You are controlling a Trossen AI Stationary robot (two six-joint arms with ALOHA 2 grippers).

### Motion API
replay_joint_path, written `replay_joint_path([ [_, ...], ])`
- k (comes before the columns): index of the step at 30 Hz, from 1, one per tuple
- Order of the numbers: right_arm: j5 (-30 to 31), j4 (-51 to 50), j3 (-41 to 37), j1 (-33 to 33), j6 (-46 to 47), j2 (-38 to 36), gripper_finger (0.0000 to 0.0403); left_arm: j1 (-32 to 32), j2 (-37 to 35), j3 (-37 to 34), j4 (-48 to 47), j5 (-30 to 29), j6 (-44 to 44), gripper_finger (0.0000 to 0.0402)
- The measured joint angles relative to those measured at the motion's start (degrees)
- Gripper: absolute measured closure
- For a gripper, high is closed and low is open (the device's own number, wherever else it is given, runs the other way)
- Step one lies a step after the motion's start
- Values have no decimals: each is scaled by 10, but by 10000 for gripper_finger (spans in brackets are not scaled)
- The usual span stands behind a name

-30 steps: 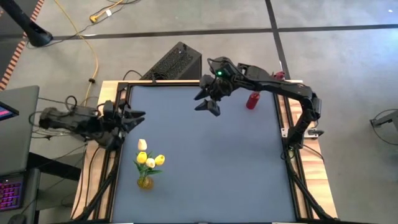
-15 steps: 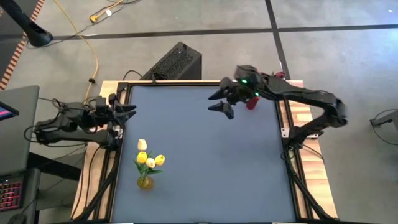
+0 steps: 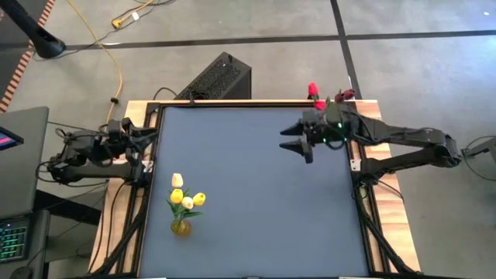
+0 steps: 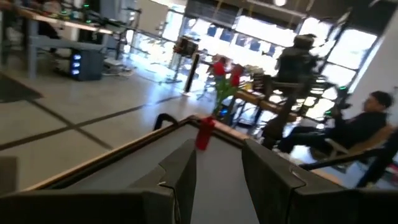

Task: Sort flowers into vase by color
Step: Return to Home Position

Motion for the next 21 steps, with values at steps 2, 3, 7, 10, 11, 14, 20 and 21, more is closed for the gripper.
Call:
replay_joint_path([
  [2, 42, 2, -15, 22, -15, -19, 121, 0, 1, 0, -14, -8, -4, 285],
  [3, 60, 5, -24, 31, -19, -29, 121, 0, 2, 0, -20, -7, -9, 285],
  [7, 100, 14, -69, 51, -18, -78, 121, 0, 2, -26, -18, 15, -31, 285],
  [10, 123, 15, -111, 57, 3, -111, 121, 0, 2, -44, -13, 29, -45, 285],
  [11, 131, 13, -125, 57, 14, -122, 121, 0, 1, -51, -9, 31, -50, 285],
  [14, 137, 4, -163, 52, 57, -150, 121, 0, 2, -78, 5, 48, -63, 285],
  [20, 119, 9, -204, 46, 59, -175, 124, 0, 2, -150, 88, 81, -67, 285],
  [21, 117, 9, -205, 47, 48, -176, 129, 0, 2, -160, 105, 81, -64, 285],
])
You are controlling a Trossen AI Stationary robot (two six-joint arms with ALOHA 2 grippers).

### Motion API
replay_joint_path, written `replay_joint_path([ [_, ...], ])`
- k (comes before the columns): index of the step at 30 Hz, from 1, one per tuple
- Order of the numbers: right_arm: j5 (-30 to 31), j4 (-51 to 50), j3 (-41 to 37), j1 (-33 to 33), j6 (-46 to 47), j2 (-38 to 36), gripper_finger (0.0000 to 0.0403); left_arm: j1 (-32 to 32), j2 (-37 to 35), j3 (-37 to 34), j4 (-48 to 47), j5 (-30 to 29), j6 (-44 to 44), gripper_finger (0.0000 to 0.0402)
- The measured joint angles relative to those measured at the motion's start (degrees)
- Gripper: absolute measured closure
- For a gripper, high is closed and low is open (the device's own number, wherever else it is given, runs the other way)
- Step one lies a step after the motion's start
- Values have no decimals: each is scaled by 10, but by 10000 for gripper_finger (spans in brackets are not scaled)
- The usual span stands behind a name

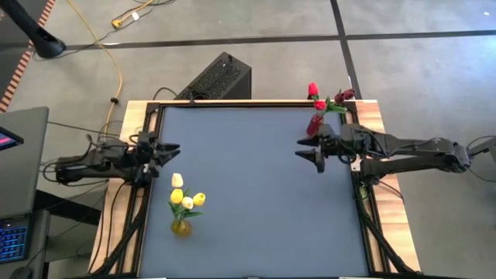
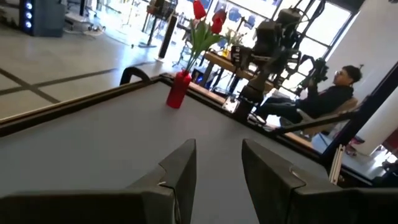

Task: Sort flowers into vase by color
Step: Return to Home Position

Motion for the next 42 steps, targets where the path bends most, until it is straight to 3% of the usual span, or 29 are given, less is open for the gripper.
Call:
replay_joint_path([
  [4, -2, -8, 0, 3, -51, -1, 182, 0, 0, -36, 52, 0, 1, 285],
  [12, -10, -59, -7, 1, -146, -34, 381, 0, 1, -100, 166, -3, -15, 285],
  [18, -27, -20, -85, -22, -160, -104, 368, 0, 1, -124, 187, -56, -5, 285],
  [25, -92, -38, -152, -67, -155, -204, 387, 0, 1, -124, 189, -133, 8, 285],
  [34, -78, -24, -219, -85, -137, -337, 384, 0, 1, -124, 186, -206, -30, 285],
  [42, -32, 8, -271, -85, -161, -368, 384, 0, 1, -124, 154, -232, -31, 285],
])
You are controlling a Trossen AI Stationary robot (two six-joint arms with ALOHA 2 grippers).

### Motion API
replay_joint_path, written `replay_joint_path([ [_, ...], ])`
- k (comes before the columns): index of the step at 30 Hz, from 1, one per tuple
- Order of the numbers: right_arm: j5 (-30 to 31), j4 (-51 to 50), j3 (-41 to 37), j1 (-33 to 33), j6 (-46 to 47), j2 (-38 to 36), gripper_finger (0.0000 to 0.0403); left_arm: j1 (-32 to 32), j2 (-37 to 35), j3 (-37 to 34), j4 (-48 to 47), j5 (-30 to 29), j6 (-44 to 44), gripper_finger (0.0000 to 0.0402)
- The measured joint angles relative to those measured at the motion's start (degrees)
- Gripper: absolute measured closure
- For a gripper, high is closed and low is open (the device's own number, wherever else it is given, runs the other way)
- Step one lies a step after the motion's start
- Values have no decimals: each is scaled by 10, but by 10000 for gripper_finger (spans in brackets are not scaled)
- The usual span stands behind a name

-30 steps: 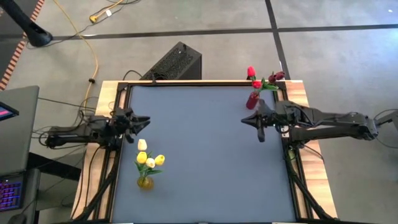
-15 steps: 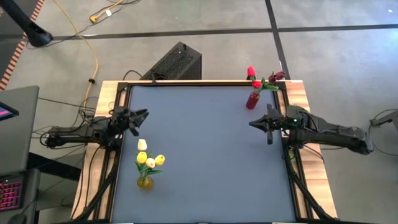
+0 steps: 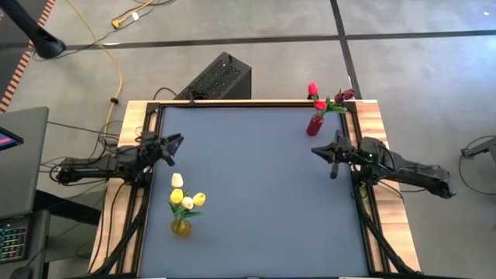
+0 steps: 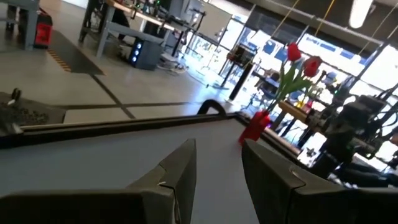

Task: Sort flowers into vase by color
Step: Return to Home Position

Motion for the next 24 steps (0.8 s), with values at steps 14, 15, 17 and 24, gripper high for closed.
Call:
replay_joint_path([
  [14, -43, 72, -53, 0, -101, 0, 380, 0, 0, 0, -83, 2, -18, 285],
  [15, -44, 72, -54, 0, -103, 0, 380, 0, 0, 0, -86, 6, -11, 285],
  [17, -49, 72, -54, 0, -104, 1, 379, 0, 0, 0, -87, 6, 8, 285],
  [24, -62, 72, -54, 1, -104, 0, 378, 0, 0, 0, -93, 32, 93, 285],
])
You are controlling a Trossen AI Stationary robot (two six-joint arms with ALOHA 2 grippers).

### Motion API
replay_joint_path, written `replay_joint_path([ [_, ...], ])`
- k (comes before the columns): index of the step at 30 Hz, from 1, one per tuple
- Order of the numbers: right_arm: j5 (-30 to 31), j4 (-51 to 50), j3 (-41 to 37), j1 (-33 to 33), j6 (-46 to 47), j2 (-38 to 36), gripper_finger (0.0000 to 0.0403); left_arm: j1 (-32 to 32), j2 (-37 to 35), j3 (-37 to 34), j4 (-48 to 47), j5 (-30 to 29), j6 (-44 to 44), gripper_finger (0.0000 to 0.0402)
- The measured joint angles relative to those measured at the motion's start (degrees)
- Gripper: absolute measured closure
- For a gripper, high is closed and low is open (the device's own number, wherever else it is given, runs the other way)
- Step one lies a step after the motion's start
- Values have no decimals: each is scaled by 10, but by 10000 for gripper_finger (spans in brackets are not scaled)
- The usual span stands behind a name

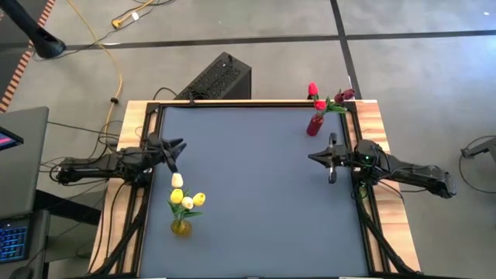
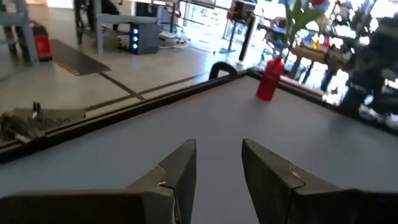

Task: Sort flowers into vase by color
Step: Return to Home Position

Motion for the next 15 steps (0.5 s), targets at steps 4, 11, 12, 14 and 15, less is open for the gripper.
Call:
replay_joint_path([
  [4, -4, -1, 0, 0, 8, 0, 377, 0, 0, 0, 1, 25, 23, 285],
  [11, -13, -1, -1, 0, 20, 0, 376, 0, 18, -31, 79, 86, 37, 285],
  [12, -13, -1, -1, 1, 20, 0, 376, 0, 20, -31, 86, 88, 46, 285],
  [14, -14, -1, -1, 1, 26, 1, 376, 0, 19, -32, 86, 92, 56, 285],
  [15, -14, -1, -1, 2, 37, 1, 376, 0, 19, -32, 91, 98, 57, 285],
])
